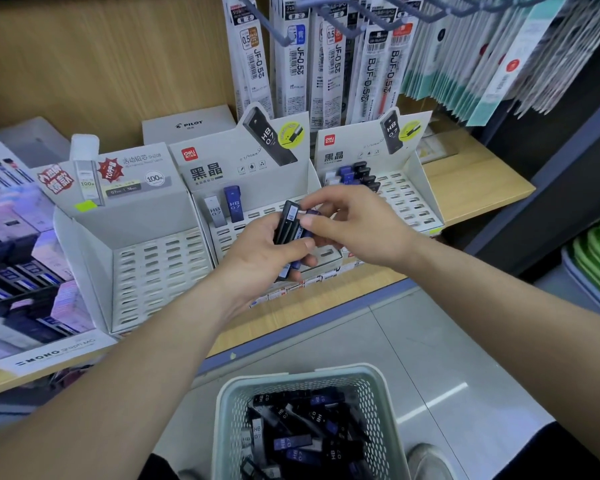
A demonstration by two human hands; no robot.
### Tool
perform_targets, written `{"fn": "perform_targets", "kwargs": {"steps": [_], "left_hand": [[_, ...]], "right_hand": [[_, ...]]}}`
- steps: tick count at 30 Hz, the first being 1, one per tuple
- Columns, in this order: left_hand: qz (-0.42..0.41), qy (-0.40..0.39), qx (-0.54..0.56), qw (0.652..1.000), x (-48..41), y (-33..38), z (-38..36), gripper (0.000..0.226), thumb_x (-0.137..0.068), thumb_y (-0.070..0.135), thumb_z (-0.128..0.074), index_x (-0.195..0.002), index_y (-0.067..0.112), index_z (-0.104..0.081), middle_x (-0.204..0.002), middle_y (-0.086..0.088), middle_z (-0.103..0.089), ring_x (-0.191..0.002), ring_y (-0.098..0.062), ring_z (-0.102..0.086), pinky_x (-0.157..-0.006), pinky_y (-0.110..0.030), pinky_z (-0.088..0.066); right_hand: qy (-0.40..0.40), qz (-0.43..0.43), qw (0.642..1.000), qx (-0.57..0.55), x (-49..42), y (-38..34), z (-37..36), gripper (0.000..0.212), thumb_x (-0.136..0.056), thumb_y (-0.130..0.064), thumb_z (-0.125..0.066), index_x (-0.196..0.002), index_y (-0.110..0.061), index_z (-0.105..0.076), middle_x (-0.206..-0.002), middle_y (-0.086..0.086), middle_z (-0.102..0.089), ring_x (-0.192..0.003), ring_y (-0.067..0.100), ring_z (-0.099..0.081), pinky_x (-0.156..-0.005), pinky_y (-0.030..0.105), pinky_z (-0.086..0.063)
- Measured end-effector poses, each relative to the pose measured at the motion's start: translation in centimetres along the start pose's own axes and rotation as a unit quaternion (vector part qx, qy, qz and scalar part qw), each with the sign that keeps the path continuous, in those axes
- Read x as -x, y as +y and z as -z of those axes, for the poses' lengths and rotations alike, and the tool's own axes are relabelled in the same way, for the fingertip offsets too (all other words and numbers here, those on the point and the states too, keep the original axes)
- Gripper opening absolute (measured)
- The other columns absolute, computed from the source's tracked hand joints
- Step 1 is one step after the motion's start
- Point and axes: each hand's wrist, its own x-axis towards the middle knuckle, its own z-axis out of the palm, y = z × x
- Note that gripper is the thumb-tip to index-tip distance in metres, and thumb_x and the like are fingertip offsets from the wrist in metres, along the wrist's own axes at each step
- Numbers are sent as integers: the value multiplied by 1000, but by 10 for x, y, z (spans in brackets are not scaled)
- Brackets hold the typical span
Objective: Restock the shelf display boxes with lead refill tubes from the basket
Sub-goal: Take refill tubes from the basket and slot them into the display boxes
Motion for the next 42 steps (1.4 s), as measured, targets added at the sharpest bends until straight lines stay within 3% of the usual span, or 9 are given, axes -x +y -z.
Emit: {"fn": "perform_targets", "kwargs": {"steps": [3,7,14,17,21,25,30,34,42], "left_hand": [[4,-2,8,1000,0,1,3,23,-97,7,-61,-120,9,-61,-103,-11,-75,-74,-12,-70,-52,-21,-50],[19,38,25,999,-2,1,8,15,-98,10,-60,-114,11,-60,-99,-7,-77,-70,-13,-70,-50,-19,-47],[6,123,-26,992,-8,-3,11,19,-94,12,-65,-112,8,-62,-75,-3,-62,-56,-10,-56,-47,-23,-45],[-2,118,-46,992,-8,-4,8,11,-94,13,-66,-104,12,-64,-66,-2,-57,-55,-11,-52,-47,-24,-44],[9,89,-45,995,-8,-4,6,10,-94,15,-68,-103,12,-67,-61,5,-58,-49,-5,-52,-45,-19,-42],[21,72,-39,996,-8,-7,5,14,-93,15,-69,-105,8,-68,-76,1,-64,-58,-8,-58,-51,-22,-47],[29,61,-68,995,-7,-9,5,8,-95,21,-68,-99,14,-69,-79,5,-70,-60,-7,-58,-52,-22,-48],[43,71,-69,994,-6,-9,5,9,-94,21,-68,-103,17,-69,-80,5,-73,-55,-4,-56,-49,-20,-47],[34,52,-63,996,-7,-8,5,9,-94,20,-68,-101,13,-68,-79,4,-71,-55,-5,-53,-52,-23,-47]], "right_hand": [[9,-16,998,-52,0,3,6,14,-92,-10,-69,-106,-11,-68,-87,19,-70,-69,26,-69,-64,37,-56],[37,-46,990,-128,0,10,19,10,-93,-3,-66,-101,-5,-61,-80,16,-67,-66,19,-67,-64,28,-59],[-39,-77,990,-109,5,16,11,12,-87,-6,-74,-89,-6,-63,-76,12,-71,-70,24,-71,-76,44,-58],[-61,-61,994,-72,7,15,5,19,-87,-10,-75,-103,-9,-65,-77,14,-72,-67,18,-64,-69,37,-56],[-97,-47,993,-56,11,14,12,54,-90,-2,-69,-136,-26,-54,-88,9,-67,-67,18,-64,-63,26,-56],[12,-27,998,-46,11,20,38,37,-91,0,-67,-121,-20,-62,-99,9,-66,-80,30,-70,-70,41,-62],[160,-14,987,15,10,39,63,21,-93,-11,-67,-106,-28,-68,-94,2,-70,-81,24,-69,-74,39,-62],[160,-11,985,66,8,50,61,23,-90,-14,-71,-93,-35,-61,-90,-1,-68,-82,18,-67,-80,45,-59],[151,-15,979,138,7,57,60,12,-89,-12,-73,-95,-21,-68,-89,-9,-68,-83,9,-67,-77,24,-55]]}}
